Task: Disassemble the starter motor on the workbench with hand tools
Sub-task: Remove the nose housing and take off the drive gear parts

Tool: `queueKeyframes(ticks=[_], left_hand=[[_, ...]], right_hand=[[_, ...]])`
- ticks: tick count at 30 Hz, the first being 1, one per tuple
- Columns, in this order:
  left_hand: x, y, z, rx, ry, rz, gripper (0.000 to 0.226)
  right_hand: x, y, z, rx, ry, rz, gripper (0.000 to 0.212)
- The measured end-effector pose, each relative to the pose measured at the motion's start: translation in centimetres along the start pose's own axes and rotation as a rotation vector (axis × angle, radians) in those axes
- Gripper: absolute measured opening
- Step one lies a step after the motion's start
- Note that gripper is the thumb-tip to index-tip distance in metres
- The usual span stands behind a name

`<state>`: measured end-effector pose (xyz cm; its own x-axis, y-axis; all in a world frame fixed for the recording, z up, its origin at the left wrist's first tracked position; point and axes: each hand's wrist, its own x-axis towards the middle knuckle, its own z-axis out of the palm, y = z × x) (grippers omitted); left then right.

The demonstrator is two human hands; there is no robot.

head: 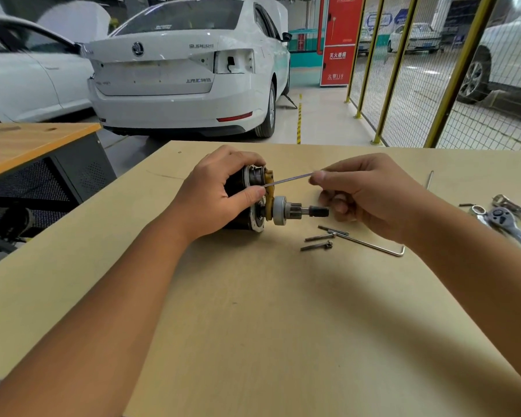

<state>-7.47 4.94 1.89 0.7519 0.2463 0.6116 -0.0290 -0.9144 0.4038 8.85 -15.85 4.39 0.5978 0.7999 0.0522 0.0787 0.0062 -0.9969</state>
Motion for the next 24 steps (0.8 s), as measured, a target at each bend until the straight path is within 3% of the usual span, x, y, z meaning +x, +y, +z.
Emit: queueKeyframes(ticks=[3, 6, 9, 13, 19, 21, 24], left_hand=[[0.0, -0.1, 0.0, -0.004, 0.006, 0.010, 0.040], [0.0, -0.3, 0.1, -0.023, 0.009, 0.009, 0.041], [0.1, -0.4, 0.1, -0.031, 0.013, 0.012, 0.040], [0.1, -0.7, 0.2, -0.036, 0.011, 0.011, 0.040], [0.1, -0.7, 0.1, -0.043, 0.002, 0.004, 0.040], [0.1, -0.7, 0.1, -0.046, 0.001, 0.003, 0.040], [0.1, -0.7, 0.1, -0.046, 0.001, -0.004, 0.040]], right_hand=[[0.4, 0.0, 0.6, 0.075, 0.077, 0.079, 0.037], [0.8, 0.0, 0.9, 0.123, 0.101, 0.155, 0.032], [0.9, 0.1, 0.9, 0.104, 0.116, 0.113, 0.027], [0.7, 0.5, 0.4, -0.099, 0.127, -0.115, 0.010], [0.0, 1.3, 0.8, -0.456, 0.248, -0.587, 0.027], [-0.1, 1.3, 0.9, -0.361, 0.232, -0.552, 0.025], [0.0, 0.7, 0.9, 0.075, 0.085, -0.261, 0.022]])
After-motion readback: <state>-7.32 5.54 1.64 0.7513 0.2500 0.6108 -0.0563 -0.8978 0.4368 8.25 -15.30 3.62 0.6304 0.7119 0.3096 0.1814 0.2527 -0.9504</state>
